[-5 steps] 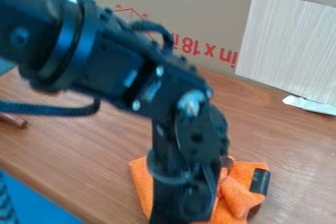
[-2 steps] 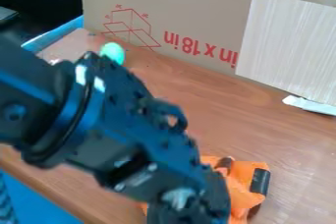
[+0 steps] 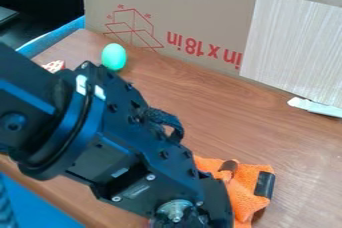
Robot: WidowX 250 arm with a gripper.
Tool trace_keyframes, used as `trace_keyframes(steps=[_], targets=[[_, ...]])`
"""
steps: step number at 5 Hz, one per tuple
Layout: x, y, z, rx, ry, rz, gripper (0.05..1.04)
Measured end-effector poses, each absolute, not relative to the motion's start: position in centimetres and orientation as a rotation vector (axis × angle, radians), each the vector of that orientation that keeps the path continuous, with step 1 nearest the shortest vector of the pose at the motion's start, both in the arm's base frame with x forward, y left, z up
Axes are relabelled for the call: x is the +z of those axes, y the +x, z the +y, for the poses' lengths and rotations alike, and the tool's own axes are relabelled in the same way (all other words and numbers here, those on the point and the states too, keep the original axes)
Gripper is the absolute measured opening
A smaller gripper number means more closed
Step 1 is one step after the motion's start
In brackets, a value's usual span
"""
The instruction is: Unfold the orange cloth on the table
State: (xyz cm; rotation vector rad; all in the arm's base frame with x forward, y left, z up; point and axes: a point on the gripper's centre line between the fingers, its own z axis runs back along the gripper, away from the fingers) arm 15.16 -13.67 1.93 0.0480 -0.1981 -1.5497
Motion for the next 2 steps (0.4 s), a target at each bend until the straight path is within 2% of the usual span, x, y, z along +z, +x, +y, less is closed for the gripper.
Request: trace_keyframes(steps=[2], targets=[[0.34,15.38,-13.70,-1.547,0.037,-0.177,1.000]])
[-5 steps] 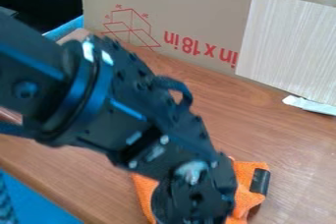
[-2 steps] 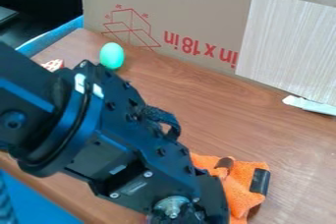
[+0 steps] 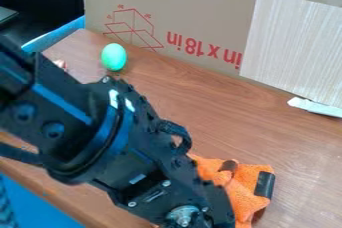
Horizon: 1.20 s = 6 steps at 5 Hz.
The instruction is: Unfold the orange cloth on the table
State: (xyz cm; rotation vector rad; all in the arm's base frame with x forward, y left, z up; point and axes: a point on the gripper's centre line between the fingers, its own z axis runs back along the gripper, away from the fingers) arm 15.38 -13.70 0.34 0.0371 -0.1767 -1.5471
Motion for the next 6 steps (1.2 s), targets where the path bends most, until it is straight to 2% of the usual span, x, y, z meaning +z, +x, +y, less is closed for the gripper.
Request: trace_keyframes(steps=[1,2,4,5,6], targets=[[-0.2,15.6,-13.7,-1.539,0.035,-0.180,1.000],[-0.6,15.9,-13.9,-1.532,0.038,-0.192,0.912],[-0.9,16.6,-13.7,-1.522,0.039,-0.216,0.373],[-0.8,16.5,-13.7,-1.516,0.027,-0.219,0.236],[-0.3,16.3,-13.1,-1.501,-0.023,-0.200,0.128]])
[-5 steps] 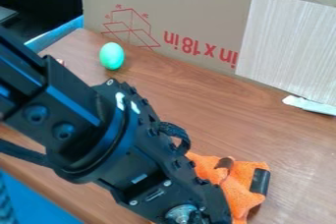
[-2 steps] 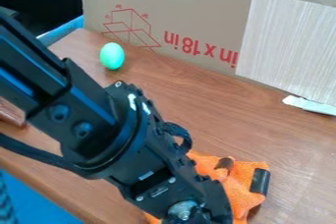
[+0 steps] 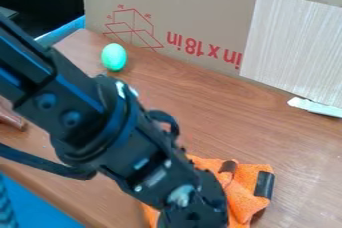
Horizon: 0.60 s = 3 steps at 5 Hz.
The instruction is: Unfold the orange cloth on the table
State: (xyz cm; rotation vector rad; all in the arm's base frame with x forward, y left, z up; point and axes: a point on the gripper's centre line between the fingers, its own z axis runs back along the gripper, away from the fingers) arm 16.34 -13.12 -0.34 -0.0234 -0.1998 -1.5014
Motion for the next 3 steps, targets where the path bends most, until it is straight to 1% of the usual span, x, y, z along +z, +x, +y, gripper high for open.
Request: trace_keyframes(steps=[1,2,3], targets=[[1.6,17.3,-12.7,-1.454,-0.133,-0.210,0.074],[4.4,18.8,-12.0,-1.384,-0.232,-0.254,0.069],[6.0,19.5,-11.3,-1.343,-0.293,-0.270,0.069]])
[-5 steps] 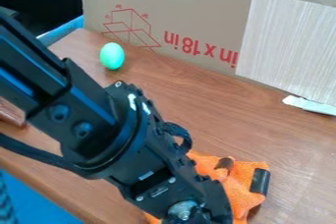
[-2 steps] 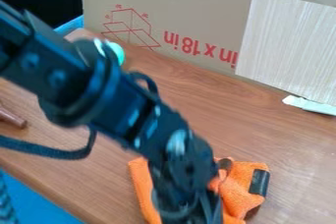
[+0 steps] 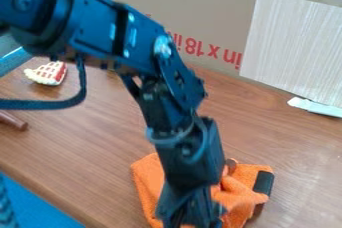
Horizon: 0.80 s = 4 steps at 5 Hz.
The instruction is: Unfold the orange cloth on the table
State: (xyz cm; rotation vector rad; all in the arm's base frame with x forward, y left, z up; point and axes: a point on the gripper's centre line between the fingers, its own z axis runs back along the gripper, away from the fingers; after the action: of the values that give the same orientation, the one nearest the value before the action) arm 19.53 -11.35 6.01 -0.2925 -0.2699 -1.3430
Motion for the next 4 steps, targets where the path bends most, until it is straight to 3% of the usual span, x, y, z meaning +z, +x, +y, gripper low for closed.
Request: trace_keyframes(steps=[1,4], targets=[[6.8,20.4,-10.5,-1.310,-0.333,-0.278,0.069],[11.0,27.2,-5.3,-1.049,-0.478,-0.390,0.069]])
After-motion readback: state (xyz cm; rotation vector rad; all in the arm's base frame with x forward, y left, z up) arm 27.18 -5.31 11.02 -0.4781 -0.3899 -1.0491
